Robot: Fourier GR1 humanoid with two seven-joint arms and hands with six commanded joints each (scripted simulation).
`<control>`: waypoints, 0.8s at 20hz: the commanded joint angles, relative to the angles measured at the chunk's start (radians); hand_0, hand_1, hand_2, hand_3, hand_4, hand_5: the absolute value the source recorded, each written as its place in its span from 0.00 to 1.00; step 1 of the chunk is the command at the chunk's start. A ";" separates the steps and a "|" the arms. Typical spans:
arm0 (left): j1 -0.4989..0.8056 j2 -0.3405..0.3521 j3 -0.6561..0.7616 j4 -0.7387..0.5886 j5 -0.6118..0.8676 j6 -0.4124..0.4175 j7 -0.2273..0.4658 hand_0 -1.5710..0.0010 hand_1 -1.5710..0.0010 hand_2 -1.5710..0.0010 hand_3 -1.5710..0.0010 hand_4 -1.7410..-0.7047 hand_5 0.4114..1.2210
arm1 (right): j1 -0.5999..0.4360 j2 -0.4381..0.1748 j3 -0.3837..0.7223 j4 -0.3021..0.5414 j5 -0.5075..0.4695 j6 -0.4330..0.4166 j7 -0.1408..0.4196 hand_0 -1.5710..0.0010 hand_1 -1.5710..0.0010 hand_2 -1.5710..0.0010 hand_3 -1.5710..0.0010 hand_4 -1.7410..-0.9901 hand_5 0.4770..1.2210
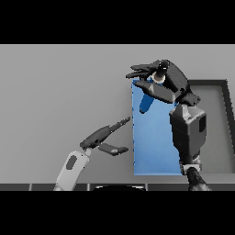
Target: Pick up the blue pipe and place it into the blue bin.
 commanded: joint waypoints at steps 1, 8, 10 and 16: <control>0.009 -0.005 -0.003 -0.014 0.006 0.001 0.016 1.00 1.00 1.00 1.00 0.76 0.07 | 0.019 -0.010 -0.018 0.021 0.029 0.002 -0.022 0.00 0.00 0.00 0.00 0.32 1.00; -0.012 -0.001 0.018 0.002 0.010 0.007 0.028 1.00 1.00 1.00 1.00 0.77 0.07 | 0.133 -0.061 -0.106 0.117 0.156 0.005 0.022 0.00 0.00 0.00 0.00 0.32 1.00; -0.016 -0.001 0.017 0.012 -0.003 0.013 0.013 1.00 1.00 1.00 1.00 0.77 0.06 | 0.185 -0.065 -0.123 0.134 0.186 0.004 0.060 0.00 0.00 0.00 0.00 0.32 1.00; -0.025 0.000 0.013 0.023 -0.022 0.025 -0.014 1.00 1.00 1.00 1.00 0.79 0.06 | 0.346 -0.026 -0.110 0.141 0.320 -0.023 0.118 0.00 0.00 0.00 0.00 0.32 1.00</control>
